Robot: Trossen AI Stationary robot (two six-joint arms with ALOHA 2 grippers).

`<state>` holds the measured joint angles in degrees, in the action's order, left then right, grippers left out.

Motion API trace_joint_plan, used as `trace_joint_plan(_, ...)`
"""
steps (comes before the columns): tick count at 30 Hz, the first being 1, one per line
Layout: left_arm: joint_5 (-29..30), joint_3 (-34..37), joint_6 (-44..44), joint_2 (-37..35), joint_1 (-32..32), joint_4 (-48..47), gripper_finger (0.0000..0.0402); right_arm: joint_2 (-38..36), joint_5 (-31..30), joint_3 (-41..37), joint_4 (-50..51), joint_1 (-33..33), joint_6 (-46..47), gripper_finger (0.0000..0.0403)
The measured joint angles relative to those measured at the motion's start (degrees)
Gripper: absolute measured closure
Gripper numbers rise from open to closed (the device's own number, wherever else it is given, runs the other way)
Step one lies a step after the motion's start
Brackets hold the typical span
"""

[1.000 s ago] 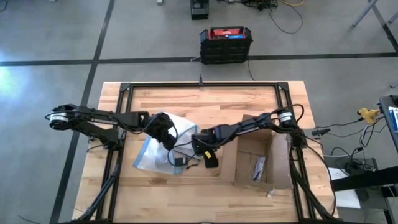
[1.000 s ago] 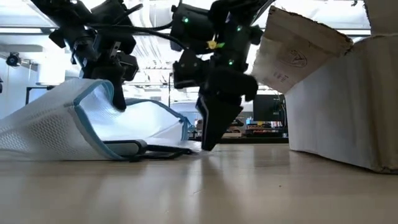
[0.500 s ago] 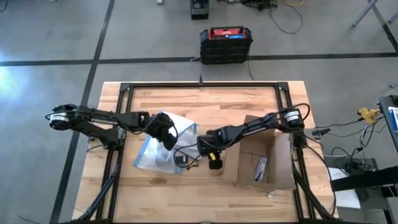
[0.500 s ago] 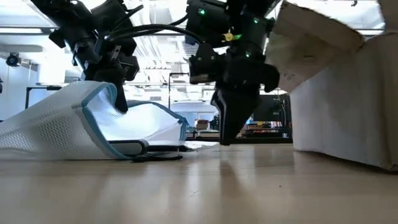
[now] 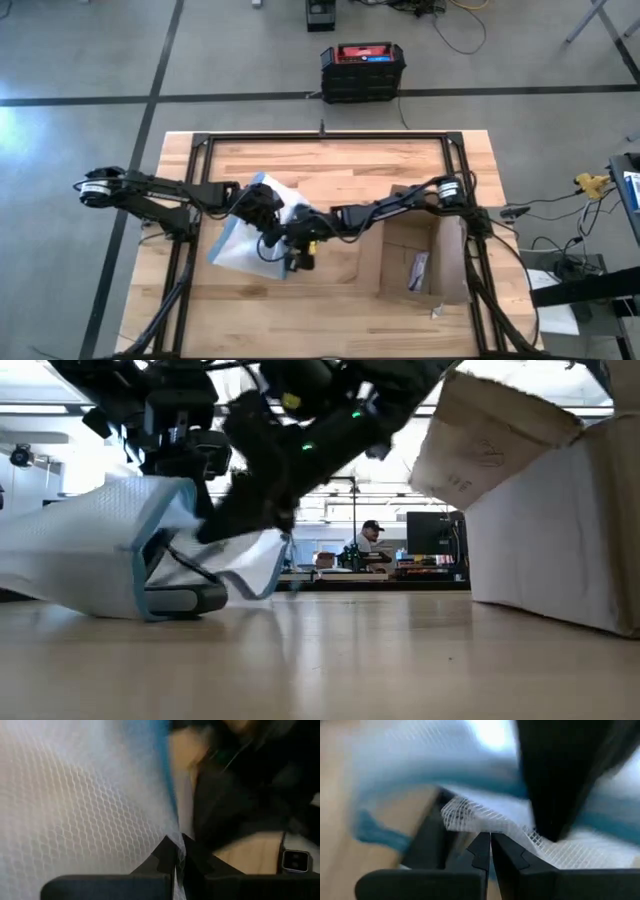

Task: Pack items into zip bag
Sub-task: Put the black transparent zip bag into the blue transparent zip bag

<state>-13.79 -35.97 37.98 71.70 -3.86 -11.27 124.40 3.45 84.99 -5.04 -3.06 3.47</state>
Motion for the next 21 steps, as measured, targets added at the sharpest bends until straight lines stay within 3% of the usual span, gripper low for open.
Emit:
trace_joint_plan(8,2.4,0.1,-0.7,0.7,0.0,-0.9,0.0401,8.2,-0.4,5.0,-0.8,0.0,4.5,0.0402)
trace_joint_plan(16,-1.0,0.1,-2.0,0.5,0.2,-7.6,0.0401,2.9,-11.3,4.6,7.8,-0.5,6.4,0.0403)
trace_joint_plan(21,0.8,0.0,-3.5,0.7,0.2,-8.0,0.0401,0.7,-10.6,4.0,12.7,0.3,6.1,0.0403)
